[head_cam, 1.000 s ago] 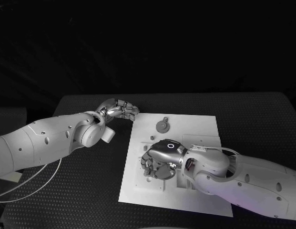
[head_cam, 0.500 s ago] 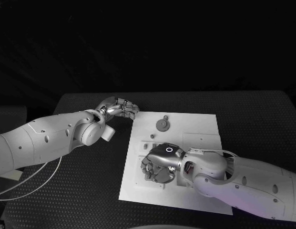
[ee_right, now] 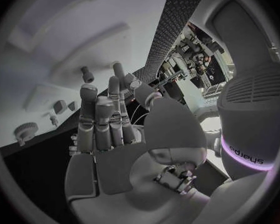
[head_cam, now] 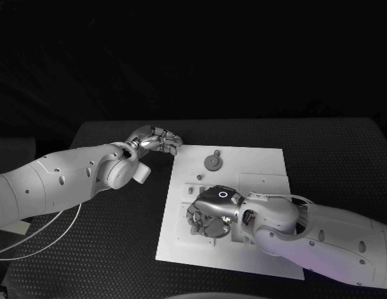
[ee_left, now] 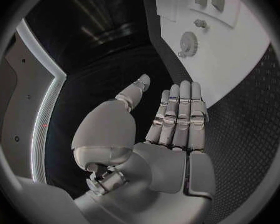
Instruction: Assemble the parts on the task board
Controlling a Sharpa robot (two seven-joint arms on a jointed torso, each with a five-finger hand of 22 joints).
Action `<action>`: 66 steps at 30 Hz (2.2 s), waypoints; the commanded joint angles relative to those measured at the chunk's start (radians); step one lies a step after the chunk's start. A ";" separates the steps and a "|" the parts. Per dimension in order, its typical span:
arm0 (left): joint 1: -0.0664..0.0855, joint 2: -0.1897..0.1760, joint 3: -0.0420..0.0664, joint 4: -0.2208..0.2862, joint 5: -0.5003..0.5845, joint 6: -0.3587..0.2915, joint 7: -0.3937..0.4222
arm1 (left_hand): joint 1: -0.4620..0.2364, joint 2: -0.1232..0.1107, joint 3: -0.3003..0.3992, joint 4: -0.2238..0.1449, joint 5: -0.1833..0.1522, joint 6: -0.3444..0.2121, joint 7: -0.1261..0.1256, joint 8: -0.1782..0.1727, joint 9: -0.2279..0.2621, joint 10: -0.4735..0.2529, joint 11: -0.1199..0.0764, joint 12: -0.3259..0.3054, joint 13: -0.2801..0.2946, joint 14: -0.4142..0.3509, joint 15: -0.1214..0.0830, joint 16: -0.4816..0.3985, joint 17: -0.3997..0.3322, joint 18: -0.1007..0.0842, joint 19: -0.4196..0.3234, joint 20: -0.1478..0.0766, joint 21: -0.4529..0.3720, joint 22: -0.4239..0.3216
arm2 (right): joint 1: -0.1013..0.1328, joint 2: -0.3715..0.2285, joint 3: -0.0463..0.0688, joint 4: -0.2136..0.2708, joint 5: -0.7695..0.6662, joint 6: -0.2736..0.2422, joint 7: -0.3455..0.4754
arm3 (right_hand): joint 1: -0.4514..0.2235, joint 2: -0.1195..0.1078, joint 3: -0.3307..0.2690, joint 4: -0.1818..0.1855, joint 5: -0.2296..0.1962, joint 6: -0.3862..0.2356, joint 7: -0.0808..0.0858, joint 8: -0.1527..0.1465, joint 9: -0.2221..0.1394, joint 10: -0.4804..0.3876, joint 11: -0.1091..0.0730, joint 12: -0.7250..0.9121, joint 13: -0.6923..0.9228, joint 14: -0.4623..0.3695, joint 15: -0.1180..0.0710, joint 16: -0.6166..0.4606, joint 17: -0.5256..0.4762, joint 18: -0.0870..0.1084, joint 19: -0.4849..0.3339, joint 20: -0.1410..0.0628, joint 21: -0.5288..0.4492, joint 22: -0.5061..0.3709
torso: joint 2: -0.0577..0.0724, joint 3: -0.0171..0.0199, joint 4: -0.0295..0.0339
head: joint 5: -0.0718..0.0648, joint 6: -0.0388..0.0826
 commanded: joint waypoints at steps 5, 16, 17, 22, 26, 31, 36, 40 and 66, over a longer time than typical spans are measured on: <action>0.001 0.001 0.001 0.001 0.005 0.011 0.011 | -0.002 0.008 -0.007 0.000 0.002 -0.003 0.000 0.003 -0.002 0.008 0.000 -0.004 -0.001 0.006 0.001 -0.007 0.002 0.007 -0.003 0.005 -0.001 -0.001 | -0.001 -0.004 -0.001 -0.001 -0.033 0.005 -0.010 | 0.008 0.002 -0.004 0.003 0.002 0.010 -0.001 0.004 0.027 0.004 -0.001 0.001 0.002 0.001 -0.004 0.004 0.000 0.047 -0.002 -0.006 0.006 0.020 | 0.000 -0.0001 0.0001 | 0.000 0.000; 0.001 0.001 0.001 0.001 0.005 0.011 0.012 | -0.002 0.008 -0.007 0.000 0.002 -0.003 0.000 0.004 -0.002 0.008 0.000 -0.004 -0.002 0.006 0.001 -0.008 0.003 0.007 -0.003 0.005 -0.001 -0.002 | -0.001 -0.009 -0.001 -0.002 -0.040 -0.002 -0.013 | 0.009 0.001 -0.004 0.003 0.002 0.011 -0.001 0.004 0.027 0.004 -0.001 0.001 0.002 0.001 -0.005 0.004 0.000 0.047 -0.002 -0.006 0.007 0.020 | 0.000 -0.0004 0.0003 | 0.000 0.000; 0.001 0.001 0.001 0.000 0.005 0.011 0.012 | -0.002 0.008 -0.007 0.000 0.002 -0.003 0.000 0.004 -0.002 0.008 0.000 -0.004 -0.002 0.006 0.001 -0.008 0.003 0.007 -0.003 0.005 -0.001 -0.002 | -0.001 -0.009 -0.001 -0.002 -0.041 -0.003 -0.013 | 0.009 0.002 -0.004 0.003 0.002 0.011 -0.001 0.004 0.027 0.004 -0.001 0.001 0.002 0.001 -0.005 0.004 0.000 0.047 -0.002 -0.006 0.007 0.020 | 0.000 -0.0006 0.0001 | 0.000 0.000; 0.001 0.001 0.001 0.001 0.005 0.012 0.012 | -0.002 0.009 -0.007 0.000 0.002 -0.003 0.000 0.004 -0.002 0.009 0.000 -0.004 -0.002 0.006 0.001 -0.008 0.004 0.007 -0.003 0.005 -0.001 -0.002 | -0.001 -0.010 -0.001 0.001 -0.043 -0.006 -0.014 | 0.010 0.001 -0.005 0.003 0.002 0.011 -0.001 0.004 0.028 0.004 -0.001 0.001 0.002 0.001 -0.005 0.004 0.000 0.047 -0.002 -0.006 0.007 0.020 | 0.000 -0.0008 -0.0001 | 0.000 0.001; 0.001 0.001 0.001 0.001 0.005 0.011 0.012 | -0.002 0.009 -0.007 0.000 0.002 -0.003 0.000 0.004 -0.002 0.009 0.000 -0.004 -0.002 0.006 0.001 -0.009 0.004 0.007 -0.003 0.006 -0.001 -0.002 | -0.001 -0.010 -0.001 0.002 -0.043 -0.008 -0.015 | 0.010 0.001 -0.005 0.003 0.002 0.011 -0.001 0.004 0.028 0.004 -0.001 0.002 0.002 0.001 -0.005 0.005 0.001 0.047 -0.002 -0.006 0.007 0.020 | 0.000 -0.0009 0.0000 | 0.000 0.001; 0.001 0.002 0.001 0.001 0.005 0.012 0.012 | -0.002 0.009 -0.007 0.000 0.002 -0.003 0.000 0.004 -0.002 0.009 0.000 -0.004 -0.002 0.006 0.001 -0.010 0.005 0.007 -0.003 0.006 -0.001 -0.003 | -0.001 -0.007 -0.001 0.000 -0.043 0.003 -0.011 | 0.010 0.001 -0.005 0.003 0.002 0.011 -0.001 0.004 0.028 0.004 -0.001 0.002 0.003 0.001 -0.005 0.005 0.001 0.047 -0.002 -0.006 0.007 0.020 | 0.000 -0.0012 0.0000 | -0.001 0.003; 0.001 0.001 0.001 0.001 0.005 0.011 0.011 | -0.002 0.009 -0.007 0.000 0.002 -0.003 0.000 0.004 -0.002 0.009 0.000 -0.004 -0.002 0.006 0.001 -0.010 0.006 0.007 -0.003 0.006 -0.001 -0.003 | -0.001 -0.001 -0.001 -0.008 -0.029 0.016 -0.008 | 0.010 0.001 -0.006 0.003 0.002 0.011 -0.001 0.004 0.028 0.004 -0.001 0.002 0.003 0.001 -0.005 0.005 0.001 0.047 -0.002 -0.006 0.007 0.020 | 0.001 -0.0015 -0.0001 | -0.003 0.003; 0.001 0.001 0.001 0.002 0.005 0.011 0.011 | -0.002 0.008 -0.008 0.000 0.002 -0.003 0.000 0.004 -0.002 0.009 0.000 -0.004 -0.002 0.006 0.001 -0.011 0.006 0.007 -0.003 0.006 0.000 -0.003 | -0.001 0.003 -0.003 -0.010 -0.027 0.023 -0.008 | 0.010 0.001 -0.006 0.003 0.002 0.011 0.000 0.004 0.028 0.004 -0.001 0.002 0.003 0.001 -0.005 0.005 0.001 0.047 -0.002 -0.006 0.007 0.020 | 0.001 -0.0018 -0.0006 | -0.004 0.004; 0.001 -0.002 0.001 0.003 0.005 0.005 0.009 | -0.003 0.008 -0.008 0.000 0.002 -0.003 0.000 0.004 -0.003 0.009 0.000 -0.004 -0.003 0.007 0.001 -0.013 0.009 0.007 -0.003 0.006 0.000 -0.004 | -0.002 0.011 -0.028 -0.018 0.022 0.026 0.002 | 0.000 -0.006 -0.014 0.004 0.002 -0.002 0.001 -0.007 0.026 -0.014 0.006 -0.008 0.000 -0.003 0.002 0.004 0.002 0.047 -0.007 -0.003 0.008 0.020 | 0.000 0.0001 -0.0001 | -0.007 0.003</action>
